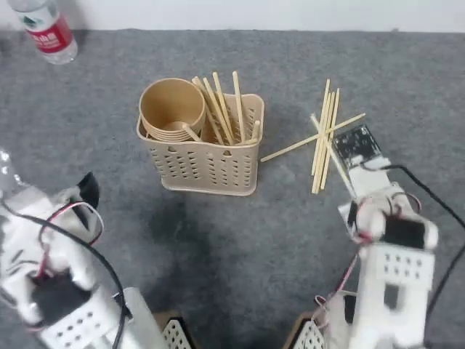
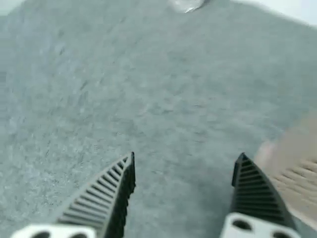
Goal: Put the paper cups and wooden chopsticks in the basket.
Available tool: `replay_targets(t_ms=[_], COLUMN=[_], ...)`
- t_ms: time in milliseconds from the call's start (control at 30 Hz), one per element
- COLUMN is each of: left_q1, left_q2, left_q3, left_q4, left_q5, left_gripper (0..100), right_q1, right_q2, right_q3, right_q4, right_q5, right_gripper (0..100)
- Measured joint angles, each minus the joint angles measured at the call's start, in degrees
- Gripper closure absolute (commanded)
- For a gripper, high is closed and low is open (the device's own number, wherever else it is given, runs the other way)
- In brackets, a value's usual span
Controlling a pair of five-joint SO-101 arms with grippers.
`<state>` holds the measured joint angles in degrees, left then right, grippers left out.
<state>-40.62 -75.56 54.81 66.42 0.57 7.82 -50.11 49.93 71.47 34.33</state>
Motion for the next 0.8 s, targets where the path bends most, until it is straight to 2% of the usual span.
replay_targets(t_ms=[100,200,300,400,633,800], left_q1=[-5.2,-7.7,-8.4,-8.4,-3.2,-1.3], left_q2=[-5.6,-11.7,-18.1,-24.5,-27.5,-27.5], left_q3=[17.2,29.2,36.7,38.9,40.2,41.0], left_q4=[-9.1,-11.4,-12.0,-10.1,-6.9,-6.9], left_q5=[3.3,5.1,5.4,5.4,1.5,0.3], left_gripper=[70,70,70,70,70,70], right_q1=[0.2,2.9,6.6,8.3,8.4,0.4], right_q2=[8.1,15.0,21.5,26.6,28.7,30.8], right_q3=[0.0,0.0,0.0,0.0,-2.2,-10.6], right_q4=[-3.3,-7.1,-10.5,-11.3,-11.8,-8.4], right_q5=[0.2,0.4,0.5,3.3,5.0,5.1], right_gripper=[99.1,98.7,88.3,76.0,81.2,81.2])
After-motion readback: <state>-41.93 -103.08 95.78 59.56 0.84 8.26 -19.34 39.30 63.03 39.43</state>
